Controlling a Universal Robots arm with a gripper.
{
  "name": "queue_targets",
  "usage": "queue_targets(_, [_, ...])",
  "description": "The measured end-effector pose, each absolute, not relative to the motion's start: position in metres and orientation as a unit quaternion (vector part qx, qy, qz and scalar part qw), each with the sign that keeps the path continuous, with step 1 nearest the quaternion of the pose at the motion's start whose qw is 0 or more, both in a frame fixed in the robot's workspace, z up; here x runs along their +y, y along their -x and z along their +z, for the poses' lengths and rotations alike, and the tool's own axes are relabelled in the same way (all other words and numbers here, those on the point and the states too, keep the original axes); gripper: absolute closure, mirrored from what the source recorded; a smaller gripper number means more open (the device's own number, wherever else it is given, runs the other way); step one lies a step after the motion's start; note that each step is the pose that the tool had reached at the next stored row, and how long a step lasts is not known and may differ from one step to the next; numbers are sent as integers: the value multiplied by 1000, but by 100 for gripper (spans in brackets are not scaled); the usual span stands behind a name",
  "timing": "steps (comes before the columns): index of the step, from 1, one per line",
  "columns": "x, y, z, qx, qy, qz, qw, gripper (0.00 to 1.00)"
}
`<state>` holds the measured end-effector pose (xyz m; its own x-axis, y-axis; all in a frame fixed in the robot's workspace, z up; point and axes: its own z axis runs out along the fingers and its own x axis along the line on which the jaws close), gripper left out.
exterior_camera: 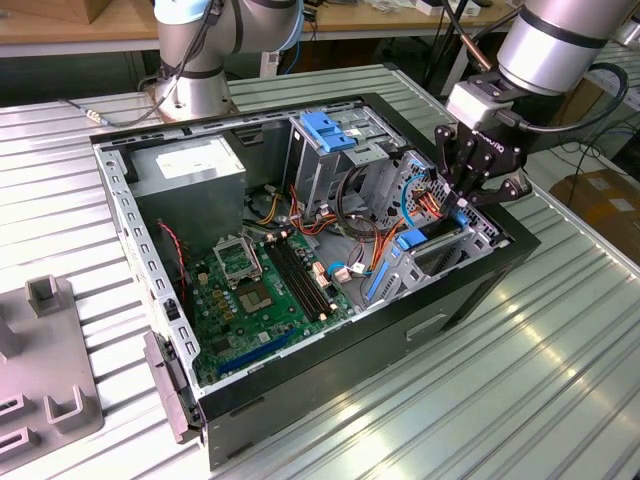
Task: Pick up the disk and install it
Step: 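Insert the first disk wire, then insert the second disk wire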
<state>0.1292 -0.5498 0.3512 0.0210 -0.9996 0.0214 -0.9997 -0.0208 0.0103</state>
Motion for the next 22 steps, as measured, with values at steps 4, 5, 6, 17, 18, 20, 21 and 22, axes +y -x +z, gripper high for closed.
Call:
queue_targets(4, [-550, -129, 351, -700, -714, 4, 11, 90])
queue_targets(5, [-550, -129, 351, -700, -714, 4, 11, 90])
queue_targets(6, [-550, -129, 351, -700, -714, 4, 11, 90])
queue_targets(17, [-550, -129, 351, -700, -714, 4, 11, 90])
queue_targets(18, [-550, -129, 351, -700, -714, 4, 11, 90])
queue_targets(20, [-550, -129, 359, -700, -714, 4, 11, 90])
queue_targets(21, [-550, -129, 365, -700, -714, 4, 11, 90])
queue_targets(22, [-550, -129, 374, -700, -714, 3, 10, 90])
